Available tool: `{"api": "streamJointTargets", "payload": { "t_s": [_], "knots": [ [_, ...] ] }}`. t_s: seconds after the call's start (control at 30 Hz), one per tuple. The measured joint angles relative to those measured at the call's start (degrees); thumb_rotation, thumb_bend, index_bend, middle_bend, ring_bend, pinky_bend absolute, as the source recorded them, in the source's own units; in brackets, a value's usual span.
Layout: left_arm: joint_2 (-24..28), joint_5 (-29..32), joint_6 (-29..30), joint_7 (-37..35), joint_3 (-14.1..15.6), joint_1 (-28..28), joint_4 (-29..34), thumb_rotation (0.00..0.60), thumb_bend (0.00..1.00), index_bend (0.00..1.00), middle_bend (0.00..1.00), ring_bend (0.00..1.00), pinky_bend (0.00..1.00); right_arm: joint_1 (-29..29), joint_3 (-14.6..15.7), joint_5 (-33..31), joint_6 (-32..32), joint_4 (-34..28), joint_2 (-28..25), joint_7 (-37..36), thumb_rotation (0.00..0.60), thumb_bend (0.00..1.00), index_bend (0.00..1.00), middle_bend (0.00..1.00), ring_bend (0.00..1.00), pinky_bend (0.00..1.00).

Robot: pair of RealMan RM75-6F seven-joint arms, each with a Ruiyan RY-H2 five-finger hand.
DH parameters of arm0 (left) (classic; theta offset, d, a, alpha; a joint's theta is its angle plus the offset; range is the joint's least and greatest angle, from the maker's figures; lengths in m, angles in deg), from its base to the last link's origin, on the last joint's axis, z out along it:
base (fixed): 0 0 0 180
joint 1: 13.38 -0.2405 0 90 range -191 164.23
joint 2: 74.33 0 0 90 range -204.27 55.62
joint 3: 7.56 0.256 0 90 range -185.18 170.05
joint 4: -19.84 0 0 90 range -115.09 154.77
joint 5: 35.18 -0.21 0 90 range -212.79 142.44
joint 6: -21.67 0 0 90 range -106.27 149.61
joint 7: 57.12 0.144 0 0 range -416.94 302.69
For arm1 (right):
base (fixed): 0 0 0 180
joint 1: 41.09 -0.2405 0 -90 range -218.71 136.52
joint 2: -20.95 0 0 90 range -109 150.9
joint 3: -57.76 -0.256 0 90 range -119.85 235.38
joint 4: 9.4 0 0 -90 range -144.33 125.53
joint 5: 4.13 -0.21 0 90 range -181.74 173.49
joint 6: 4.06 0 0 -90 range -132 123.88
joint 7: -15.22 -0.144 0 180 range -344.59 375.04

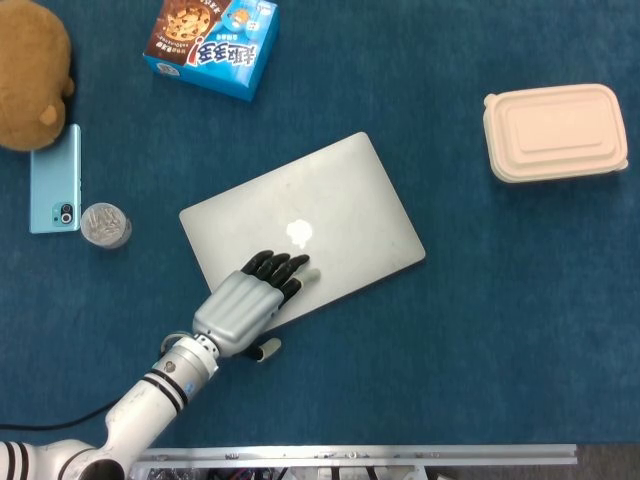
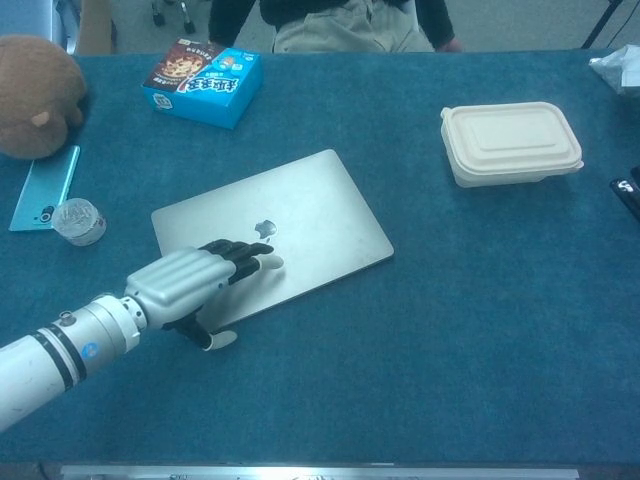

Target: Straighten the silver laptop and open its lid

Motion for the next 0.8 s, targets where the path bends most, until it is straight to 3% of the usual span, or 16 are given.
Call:
{"api": "streamJointTargets", "payload": {
  "t_s": [0.8],
  "knots": [
    [-0.46, -3.5, 2.3, -3.22, 1.26, 0.55, -3.99, 0.6, 0.28, 0.0, 0.0, 0.0, 0.0, 0.35, -0.05, 0.15, 0.74, -1.49, -0.56, 1.42, 0.6, 0.4, 0.0, 0.04, 0.0, 0.1]
  ]
}}
